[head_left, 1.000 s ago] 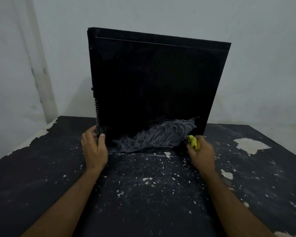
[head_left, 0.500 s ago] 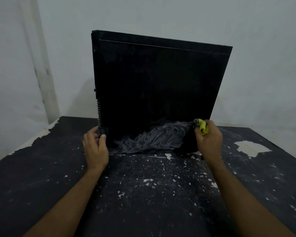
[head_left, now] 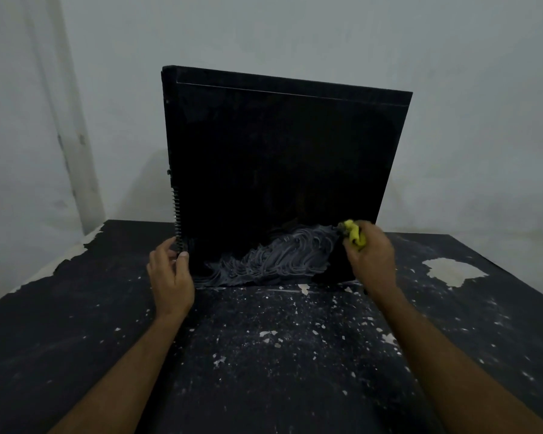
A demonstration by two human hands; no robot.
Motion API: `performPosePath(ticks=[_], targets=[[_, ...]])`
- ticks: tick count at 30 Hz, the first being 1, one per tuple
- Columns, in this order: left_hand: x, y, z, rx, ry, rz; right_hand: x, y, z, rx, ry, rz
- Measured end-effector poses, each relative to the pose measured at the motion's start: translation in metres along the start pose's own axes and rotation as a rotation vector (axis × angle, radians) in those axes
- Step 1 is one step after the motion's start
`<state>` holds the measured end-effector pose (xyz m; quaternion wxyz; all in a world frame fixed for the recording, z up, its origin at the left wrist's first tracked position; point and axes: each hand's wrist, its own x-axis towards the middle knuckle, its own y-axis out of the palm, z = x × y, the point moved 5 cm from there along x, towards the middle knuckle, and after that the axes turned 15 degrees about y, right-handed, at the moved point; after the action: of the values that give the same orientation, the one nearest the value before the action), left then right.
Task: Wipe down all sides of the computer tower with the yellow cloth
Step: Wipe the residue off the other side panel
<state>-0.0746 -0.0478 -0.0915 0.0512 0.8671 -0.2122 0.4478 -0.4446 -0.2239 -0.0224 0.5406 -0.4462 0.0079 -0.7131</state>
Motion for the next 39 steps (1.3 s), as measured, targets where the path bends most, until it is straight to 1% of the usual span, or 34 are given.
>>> performPosePath(ticks=[2, 3, 5, 8, 9, 10, 12, 14, 15, 17, 20, 21, 22, 23, 26, 27, 29, 32, 33, 34, 36, 38, 39], targets=[[0.0, 0.0, 0.001, 0.005, -0.001, 0.001, -0.028, 0.018, -0.016, -0.174, -0.056, 0.156], [0.0, 0.0, 0.001, 0.004, -0.003, 0.001, -0.032, 0.02, -0.022, -0.217, -0.075, 0.178], [0.001, 0.0, 0.001, 0.003, -0.005, 0.003, -0.015, 0.011, -0.014, -0.147, -0.049, 0.116], [0.001, 0.0, 0.002, 0.01, -0.003, 0.003, 0.021, -0.013, 0.008, -0.005, 0.006, -0.068], [0.0, 0.0, 0.003, 0.013, -0.006, 0.005, 0.024, -0.017, 0.012, 0.011, 0.0, -0.095], [0.0, 0.0, 0.003, 0.015, -0.007, 0.008, 0.021, -0.015, 0.013, 0.005, -0.009, -0.082], [0.0, 0.0, 0.002, 0.013, -0.007, 0.009, -0.001, -0.001, 0.007, -0.083, -0.072, 0.044], [0.0, 0.0, 0.002, 0.016, -0.007, 0.005, -0.026, 0.017, -0.008, -0.249, -0.121, 0.199], [0.0, -0.001, 0.002, 0.013, -0.007, 0.005, -0.029, 0.019, -0.013, -0.302, -0.137, 0.222], [0.0, 0.0, 0.001, 0.009, -0.006, 0.008, -0.014, 0.014, -0.006, -0.249, -0.133, 0.16], [0.0, 0.0, 0.002, 0.014, 0.001, 0.01, 0.012, -0.006, 0.013, -0.042, -0.05, -0.029], [0.0, 0.0, 0.003, 0.015, 0.0, 0.01, 0.011, -0.007, 0.015, -0.011, -0.039, -0.053], [0.0, 0.0, 0.003, 0.017, 0.0, 0.011, 0.006, -0.002, 0.014, -0.018, -0.039, -0.031], [0.0, 0.0, 0.002, 0.018, 0.002, 0.012, -0.005, 0.007, 0.009, -0.065, -0.064, 0.027], [0.0, -0.001, 0.0, 0.019, 0.009, 0.014, -0.047, 0.039, -0.014, -0.346, -0.145, 0.278], [0.0, -0.001, -0.001, 0.023, 0.009, 0.014, -0.049, 0.041, -0.018, -0.401, -0.158, 0.307], [0.0, -0.001, -0.001, 0.032, 0.003, 0.012, -0.035, 0.032, -0.009, -0.347, -0.171, 0.262], [0.0, 0.001, -0.001, 0.016, -0.002, 0.01, -0.003, 0.008, 0.012, -0.122, -0.094, 0.065], [0.0, 0.001, -0.001, 0.01, -0.007, 0.009, 0.001, 0.004, 0.014, -0.08, -0.071, 0.02], [0.0, 0.001, -0.001, 0.007, -0.01, 0.009, 0.0, 0.004, 0.015, -0.065, -0.062, 0.014], [-0.001, 0.0, -0.002, 0.01, -0.004, 0.01, -0.017, 0.019, 0.008, -0.146, -0.099, 0.112], [0.0, -0.001, -0.002, 0.016, -0.002, 0.012, -0.045, 0.04, -0.009, -0.312, -0.153, 0.294], [0.001, -0.001, -0.001, 0.02, -0.002, 0.014, -0.053, 0.047, -0.016, -0.372, -0.162, 0.36]])
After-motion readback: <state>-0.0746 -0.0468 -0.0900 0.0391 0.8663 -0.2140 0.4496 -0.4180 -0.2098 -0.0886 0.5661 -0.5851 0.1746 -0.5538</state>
